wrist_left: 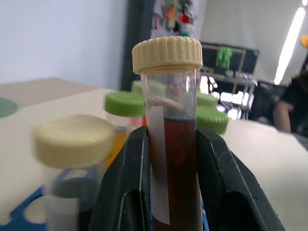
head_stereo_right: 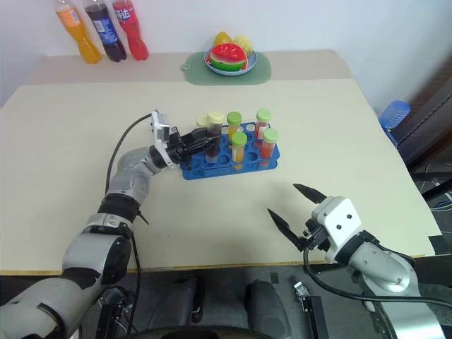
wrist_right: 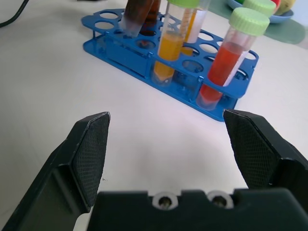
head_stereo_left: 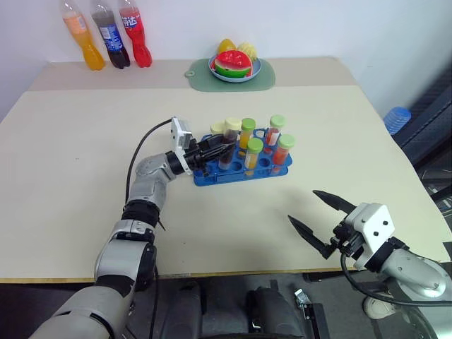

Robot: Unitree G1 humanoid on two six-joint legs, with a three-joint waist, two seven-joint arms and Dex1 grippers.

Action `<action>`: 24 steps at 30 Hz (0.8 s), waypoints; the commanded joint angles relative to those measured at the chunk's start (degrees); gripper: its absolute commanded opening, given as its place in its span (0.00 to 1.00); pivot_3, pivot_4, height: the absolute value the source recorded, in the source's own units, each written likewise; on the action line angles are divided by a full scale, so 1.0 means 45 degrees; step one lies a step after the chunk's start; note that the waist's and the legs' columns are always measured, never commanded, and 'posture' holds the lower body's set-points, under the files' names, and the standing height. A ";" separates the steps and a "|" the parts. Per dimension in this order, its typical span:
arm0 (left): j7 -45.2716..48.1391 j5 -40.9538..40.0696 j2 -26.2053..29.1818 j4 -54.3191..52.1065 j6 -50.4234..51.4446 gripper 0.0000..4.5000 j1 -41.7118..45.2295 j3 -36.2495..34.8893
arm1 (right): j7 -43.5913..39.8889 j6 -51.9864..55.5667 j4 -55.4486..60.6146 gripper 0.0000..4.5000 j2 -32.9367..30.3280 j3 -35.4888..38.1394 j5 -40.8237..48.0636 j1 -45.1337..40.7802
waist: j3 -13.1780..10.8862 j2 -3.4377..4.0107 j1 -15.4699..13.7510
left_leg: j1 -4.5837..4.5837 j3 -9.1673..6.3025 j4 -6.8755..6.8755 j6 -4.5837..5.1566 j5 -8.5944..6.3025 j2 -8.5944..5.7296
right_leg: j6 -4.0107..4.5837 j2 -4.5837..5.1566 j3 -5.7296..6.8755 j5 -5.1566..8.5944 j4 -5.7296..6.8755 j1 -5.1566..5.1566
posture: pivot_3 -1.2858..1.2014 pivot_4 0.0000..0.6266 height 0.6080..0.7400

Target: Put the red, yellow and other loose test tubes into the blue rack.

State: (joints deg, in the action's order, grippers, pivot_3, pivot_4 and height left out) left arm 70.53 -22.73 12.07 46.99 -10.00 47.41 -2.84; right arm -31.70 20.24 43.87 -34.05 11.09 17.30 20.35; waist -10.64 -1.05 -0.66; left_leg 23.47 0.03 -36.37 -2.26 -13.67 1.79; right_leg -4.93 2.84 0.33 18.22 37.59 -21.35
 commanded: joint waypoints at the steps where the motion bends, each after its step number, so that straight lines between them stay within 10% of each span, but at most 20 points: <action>1: 0.0192 0.0613 0.0185 0.0108 -0.0412 0.20 -0.0023 0.0223 | 0.0095 -0.0372 0.0622 0.92 0.0150 0.0009 -0.0105 0.0085 | 0.0001 0.0002 -0.0001 | -0.0001 0.0000 -0.0001 0.0000 0.0000 0.0000 | 0.0000 0.0000 0.0000 0.0000 0.0003 0.0000 | 0.52 0.24 1.00; 18: 0.0694 0.0754 0.0548 -0.0673 -0.0282 0.20 -0.0945 0.0243 | 0.0030 -0.0535 0.0028 0.92 0.0131 -0.0255 -0.0249 -0.0724 | 0.0014 0.0012 0.0033 | -0.0016 -0.0014 -0.0061 0.0001 -0.0001 0.0006 | 0.0004 -0.0003 -0.0010 0.0002 0.0084 -0.0002 | 0.52 0.24 1.00; 24: -0.0223 0.0612 0.0378 -0.1160 -0.0029 0.85 -0.0964 -0.0145 | -0.0008 -0.0578 0.0056 0.92 0.0139 -0.0155 -0.0260 -0.0640 | 0.0012 0.0010 -0.0022 | 0.0001 -0.0022 -0.0105 0.0011 -0.0007 0.0007 | 0.0003 -0.0002 -0.0010 0.0003 0.0094 0.0000 | 0.52 0.24 1.00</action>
State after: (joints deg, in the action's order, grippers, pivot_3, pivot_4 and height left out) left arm 70.56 -19.28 13.50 44.54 -11.10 42.89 -2.49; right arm -31.62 18.71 43.47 -33.59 9.54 15.98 17.35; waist -10.59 -1.01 -0.76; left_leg 23.49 -0.10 -36.88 -2.20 -13.71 1.82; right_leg -4.92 2.82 0.29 18.23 38.03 -21.34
